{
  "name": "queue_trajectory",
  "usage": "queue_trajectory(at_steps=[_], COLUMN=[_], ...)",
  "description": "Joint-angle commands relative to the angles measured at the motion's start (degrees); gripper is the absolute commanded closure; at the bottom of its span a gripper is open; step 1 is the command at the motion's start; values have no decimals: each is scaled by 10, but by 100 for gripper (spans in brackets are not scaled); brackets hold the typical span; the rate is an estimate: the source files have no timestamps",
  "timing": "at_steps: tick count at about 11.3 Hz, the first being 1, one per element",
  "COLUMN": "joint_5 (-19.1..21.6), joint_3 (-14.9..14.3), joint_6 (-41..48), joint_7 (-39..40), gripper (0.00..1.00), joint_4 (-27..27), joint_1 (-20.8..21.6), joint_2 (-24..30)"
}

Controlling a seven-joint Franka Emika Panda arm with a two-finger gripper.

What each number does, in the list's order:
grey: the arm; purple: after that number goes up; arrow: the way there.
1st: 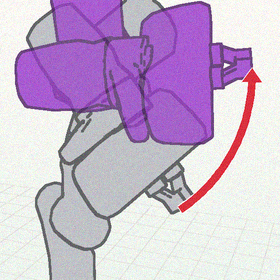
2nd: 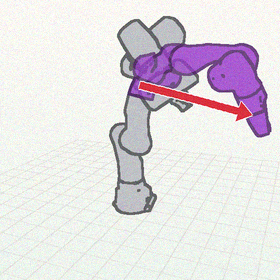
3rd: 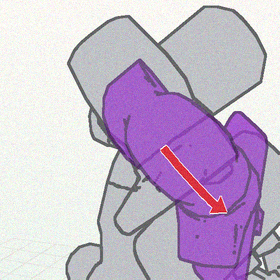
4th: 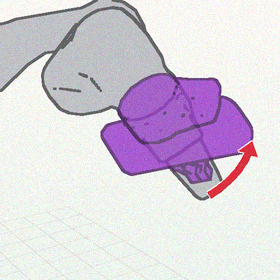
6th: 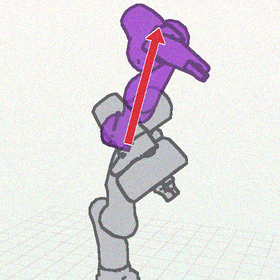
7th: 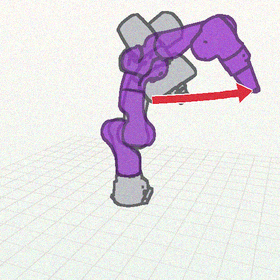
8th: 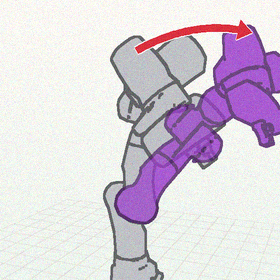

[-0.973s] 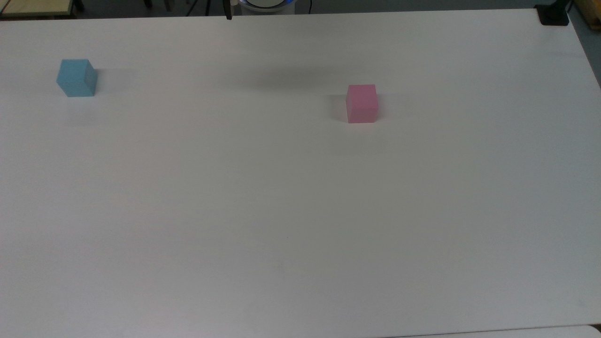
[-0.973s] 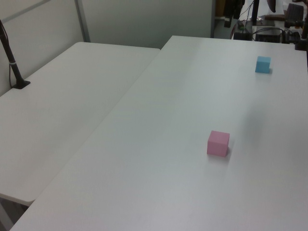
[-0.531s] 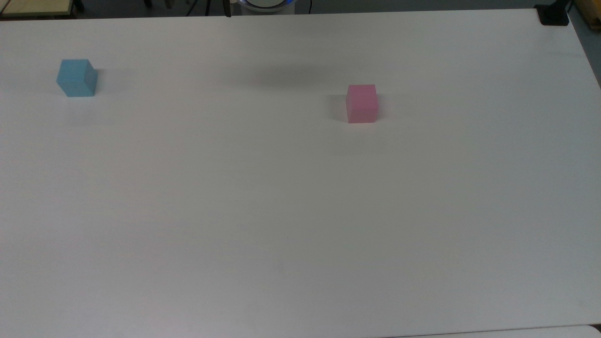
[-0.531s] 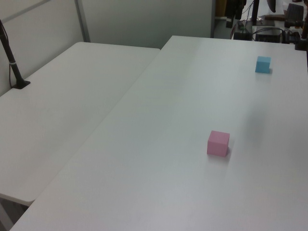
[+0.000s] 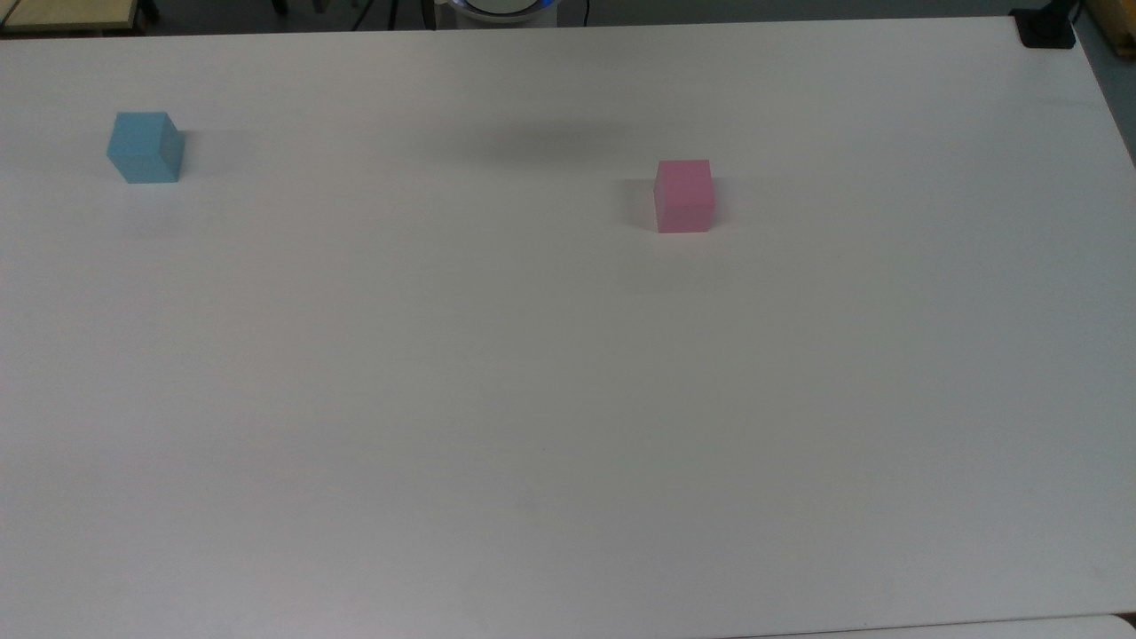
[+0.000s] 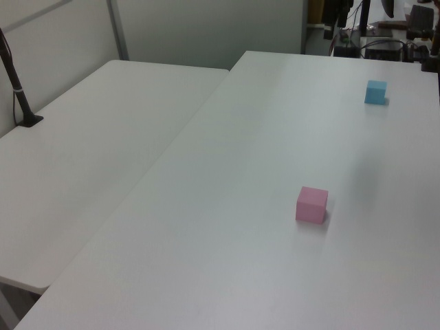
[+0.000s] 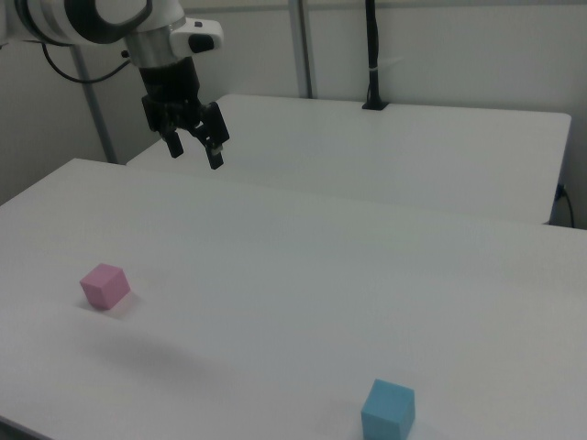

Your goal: Put blue cube on pink cube

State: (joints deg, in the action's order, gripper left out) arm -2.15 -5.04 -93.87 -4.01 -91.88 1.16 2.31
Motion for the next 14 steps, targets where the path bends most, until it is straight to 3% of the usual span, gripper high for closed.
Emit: queue_trajectory(at_steps=[1, 14], joint_5=[-7, -11], joint_3=[-7, -7], joint_6=[13, 19], joint_7=[-15, -14], gripper=[0, 0], joint_4=[-2, -3], joint_1=[11, 16], joint_2=[8, 6])
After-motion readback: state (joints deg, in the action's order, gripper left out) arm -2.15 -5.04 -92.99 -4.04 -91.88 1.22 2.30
